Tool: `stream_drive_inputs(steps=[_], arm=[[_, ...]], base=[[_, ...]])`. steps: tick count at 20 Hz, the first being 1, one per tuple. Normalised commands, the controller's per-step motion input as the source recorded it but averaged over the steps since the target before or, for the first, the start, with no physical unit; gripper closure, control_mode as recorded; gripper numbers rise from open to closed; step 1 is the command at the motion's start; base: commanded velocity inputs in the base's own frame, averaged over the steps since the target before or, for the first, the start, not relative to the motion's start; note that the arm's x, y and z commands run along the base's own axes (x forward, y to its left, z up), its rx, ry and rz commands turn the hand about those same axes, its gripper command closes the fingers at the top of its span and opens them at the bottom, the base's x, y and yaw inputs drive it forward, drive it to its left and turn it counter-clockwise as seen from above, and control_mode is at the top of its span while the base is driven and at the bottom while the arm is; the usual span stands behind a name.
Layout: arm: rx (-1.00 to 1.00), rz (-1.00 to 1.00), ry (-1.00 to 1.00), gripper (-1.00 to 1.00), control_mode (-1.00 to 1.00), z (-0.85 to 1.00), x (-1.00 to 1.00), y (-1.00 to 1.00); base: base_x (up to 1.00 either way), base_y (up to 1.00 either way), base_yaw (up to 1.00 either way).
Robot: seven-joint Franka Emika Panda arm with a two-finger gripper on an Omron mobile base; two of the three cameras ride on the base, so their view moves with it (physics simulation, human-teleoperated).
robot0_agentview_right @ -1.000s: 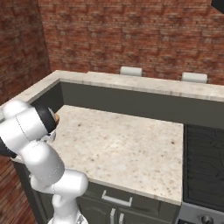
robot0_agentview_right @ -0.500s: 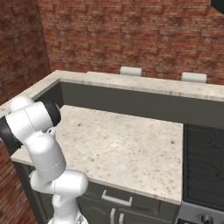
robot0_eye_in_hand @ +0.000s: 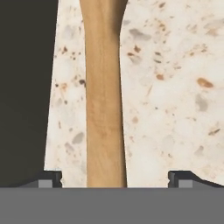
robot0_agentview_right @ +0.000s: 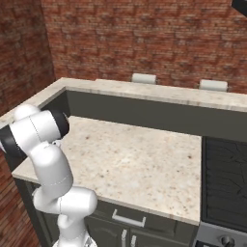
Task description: Organize the utensils by type. Pick up the wooden spoons from the counter and place them in the open cabinet. Then pick up the metallic utensils from the counter and place them in the open drawer.
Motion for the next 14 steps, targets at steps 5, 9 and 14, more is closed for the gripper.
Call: stream_drive_inputs(steps=[5,9,14], arm=[[0.0,0.0,0.0,1.0,-1.0,-0.4,0.05,0.14],[0.0,0.0,0.0,1.0,-1.0,-0.38,0.02,0.08],[0.0,0.0,0.0,1.0,-1.0,-0.32,0.0,0.01]], base=[[0.0,0.0,0.0],[0.0,0.0,0.0],[0.0,0.0,0.0]])
